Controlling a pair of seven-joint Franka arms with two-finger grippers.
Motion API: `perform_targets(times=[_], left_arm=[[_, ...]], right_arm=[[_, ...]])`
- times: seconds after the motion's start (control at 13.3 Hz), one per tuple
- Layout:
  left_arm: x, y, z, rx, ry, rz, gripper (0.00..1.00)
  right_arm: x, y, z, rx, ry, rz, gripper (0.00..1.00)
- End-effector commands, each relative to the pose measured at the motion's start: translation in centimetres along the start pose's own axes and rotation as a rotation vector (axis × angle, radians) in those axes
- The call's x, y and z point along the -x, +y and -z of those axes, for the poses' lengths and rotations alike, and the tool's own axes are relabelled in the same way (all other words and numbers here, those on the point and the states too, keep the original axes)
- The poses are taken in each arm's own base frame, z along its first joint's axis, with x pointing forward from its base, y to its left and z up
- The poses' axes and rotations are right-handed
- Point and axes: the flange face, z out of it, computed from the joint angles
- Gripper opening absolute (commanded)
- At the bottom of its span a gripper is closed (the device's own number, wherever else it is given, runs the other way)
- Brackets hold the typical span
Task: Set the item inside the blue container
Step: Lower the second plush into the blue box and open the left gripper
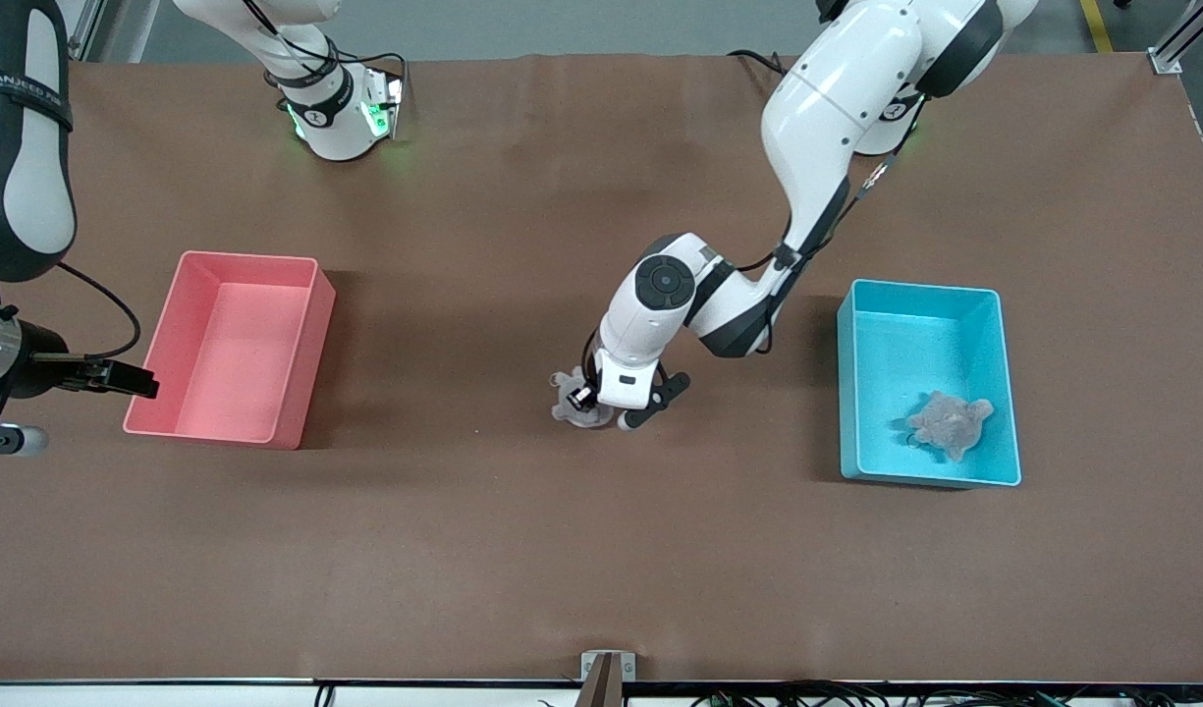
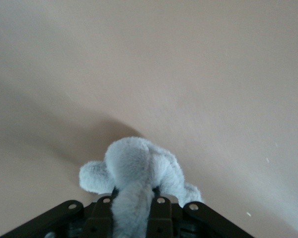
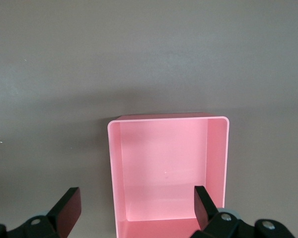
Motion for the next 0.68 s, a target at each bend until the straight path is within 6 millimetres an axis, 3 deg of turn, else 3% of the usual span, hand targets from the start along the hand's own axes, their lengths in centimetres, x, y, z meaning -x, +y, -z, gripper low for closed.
perform_targets(times=[0.0,0.15,0.23,0.38,0.53,0.6], left_arm=[[-3.8,-1.8,8.0,-0.111,0.069,-0.129,0.0],[-8.4,-5.1,12.5,-0.154,0.072,-0.251,0.0],[-10.3,-7.5,13.9,-0.191,0.065,-0.328,0.0],[-14.3,-12.8,15.8,-0.266,0.036,-0.457,0.0],[-19.2,-18.8,17.3,-0.31,0.005,-0.56,0.0],[-21.3,-21.4,17.7,-0.326,-0.013,-0.597,0.0]], right_arm=[[0.4,-0.2,0.5,0.006,0.002,0.0,1.0],[0.8,-0.9,0.8,0.003,-0.011,0.012,1.0],[1.3,-1.0,0.4,0.008,-0.051,0.007,1.0],[1.5,0.3,-0.4,-0.015,-0.085,-0.007,1.0],[2.9,0.6,0.2,-0.039,-0.078,-0.01,1.0],[3.5,-0.2,0.6,-0.036,-0.064,0.004,1.0]])
